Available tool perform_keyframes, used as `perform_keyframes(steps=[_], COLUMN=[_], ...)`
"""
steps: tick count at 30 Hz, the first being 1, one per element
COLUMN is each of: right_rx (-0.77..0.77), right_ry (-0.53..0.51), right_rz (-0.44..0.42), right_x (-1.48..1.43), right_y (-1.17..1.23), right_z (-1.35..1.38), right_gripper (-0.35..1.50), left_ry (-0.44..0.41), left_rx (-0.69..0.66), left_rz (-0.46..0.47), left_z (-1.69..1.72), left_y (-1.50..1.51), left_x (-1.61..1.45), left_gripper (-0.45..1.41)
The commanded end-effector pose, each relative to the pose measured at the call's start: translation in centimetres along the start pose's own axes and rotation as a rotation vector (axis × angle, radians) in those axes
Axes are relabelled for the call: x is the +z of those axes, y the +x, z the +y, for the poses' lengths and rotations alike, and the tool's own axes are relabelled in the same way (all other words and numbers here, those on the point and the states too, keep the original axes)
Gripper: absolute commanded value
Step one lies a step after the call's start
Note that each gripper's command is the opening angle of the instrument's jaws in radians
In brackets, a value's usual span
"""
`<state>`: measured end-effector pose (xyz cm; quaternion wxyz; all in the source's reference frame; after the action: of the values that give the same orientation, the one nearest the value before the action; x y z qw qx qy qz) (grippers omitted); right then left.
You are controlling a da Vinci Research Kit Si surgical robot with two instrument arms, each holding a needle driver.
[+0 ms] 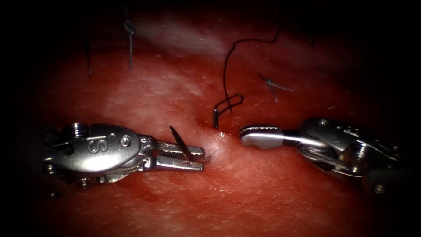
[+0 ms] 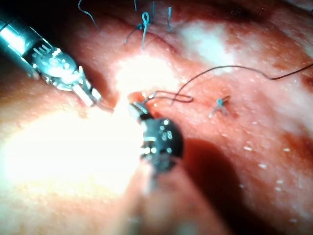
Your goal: Wound Closure
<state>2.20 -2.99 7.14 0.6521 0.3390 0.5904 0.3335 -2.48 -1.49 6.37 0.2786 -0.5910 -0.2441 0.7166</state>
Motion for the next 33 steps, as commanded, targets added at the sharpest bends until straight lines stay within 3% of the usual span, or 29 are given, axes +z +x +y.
perform_keyframes(steps=[1, 5, 8, 15, 20, 27, 33], right_rx=[-0.043, -0.142, -0.199, -0.315, -0.379, -0.416, -0.431], right_ry=[0.019, 0.060, 0.054, 0.032, 0.025, 0.049, 0.039], right_rz=[-0.023, -0.096, -0.107, -0.096, -0.088, -0.110, -0.142], right_x=[0.10, 0.18, 0.22, 0.23, 0.37, 0.54, 0.62], right_y=[-0.06, -0.08, -0.04, 0.08, 0.08, 0.01, -0.11], right_z=[-0.01, -0.10, -0.12, -0.09, -0.09, -0.20, -0.13], right_gripper=[0.14, 0.41, 0.78, 0.88, 1.18, 1.16, 1.13], left_ry=[-0.010, -0.040, -0.075, -0.151, -0.182, -0.217, -0.234], left_rx=[-0.018, -0.101, -0.189, -0.329, -0.337, -0.351, -0.366], left_rz=[0.014, 0.063, 0.089, 0.098, 0.092, 0.089, 0.114], left_z=[0.03, 0.20, 0.31, 0.49, 0.53, 0.60, 0.69], left_y=[0.00, 0.18, 0.28, 0.34, 0.33, 0.49, 0.64], left_x=[0.05, 0.03, 0.01, -0.03, -0.10, -0.30, -0.42], left_gripper=[-0.45, -0.45, -0.45, -0.45, -0.45, -0.45, -0.45])
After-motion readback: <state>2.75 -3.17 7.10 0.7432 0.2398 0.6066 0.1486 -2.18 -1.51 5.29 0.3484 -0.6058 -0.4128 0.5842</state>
